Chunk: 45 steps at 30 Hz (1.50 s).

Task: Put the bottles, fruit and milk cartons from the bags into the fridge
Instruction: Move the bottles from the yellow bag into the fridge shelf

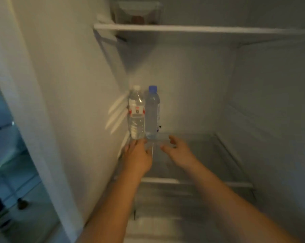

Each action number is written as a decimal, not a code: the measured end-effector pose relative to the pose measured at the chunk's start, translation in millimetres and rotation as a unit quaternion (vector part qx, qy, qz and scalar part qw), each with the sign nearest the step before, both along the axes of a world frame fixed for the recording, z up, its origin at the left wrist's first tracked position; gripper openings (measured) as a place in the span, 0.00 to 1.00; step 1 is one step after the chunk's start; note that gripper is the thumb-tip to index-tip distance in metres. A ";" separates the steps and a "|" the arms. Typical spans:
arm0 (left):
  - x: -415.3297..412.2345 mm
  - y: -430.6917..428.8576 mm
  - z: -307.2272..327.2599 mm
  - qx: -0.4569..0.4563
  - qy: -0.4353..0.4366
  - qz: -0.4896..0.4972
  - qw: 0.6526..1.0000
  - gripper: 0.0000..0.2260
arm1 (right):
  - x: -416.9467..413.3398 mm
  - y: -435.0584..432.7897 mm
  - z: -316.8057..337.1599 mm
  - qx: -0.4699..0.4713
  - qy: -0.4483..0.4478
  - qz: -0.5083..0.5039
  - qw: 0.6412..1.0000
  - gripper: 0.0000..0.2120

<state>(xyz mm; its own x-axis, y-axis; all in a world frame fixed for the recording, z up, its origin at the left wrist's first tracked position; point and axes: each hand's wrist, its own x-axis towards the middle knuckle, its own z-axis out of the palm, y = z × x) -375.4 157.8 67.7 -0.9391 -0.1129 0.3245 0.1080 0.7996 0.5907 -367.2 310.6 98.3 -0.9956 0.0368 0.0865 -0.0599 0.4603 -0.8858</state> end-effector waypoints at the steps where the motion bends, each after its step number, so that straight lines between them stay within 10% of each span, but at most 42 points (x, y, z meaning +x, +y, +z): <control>1: 10.3 -3.1 -2.8 -0.052 0.011 -0.004 0.999 0.19 | 14.1 3.4 -4.5 0.017 0.008 -0.003 1.000 0.29; 7: 78.5 -7.0 -36.4 -0.137 0.073 -0.016 0.988 0.20 | 86.7 16.8 -60.2 0.308 0.166 -0.097 0.932 0.22; 13: 145.4 -5.4 -80.2 -0.183 0.070 0.004 0.981 0.27 | 149.1 7.0 -119.6 0.374 0.221 -0.158 0.887 0.29; 19: 227.6 -3.1 -92.9 -0.202 -0.127 -0.027 0.971 0.31 | 210.1 11.2 -124.8 0.388 0.057 -0.061 0.918 0.36; 45: 736.9 -22.1 -149.5 -0.069 -0.235 0.105 0.964 0.34 | 644.4 19.4 -172.3 0.343 -0.009 0.200 0.918 0.32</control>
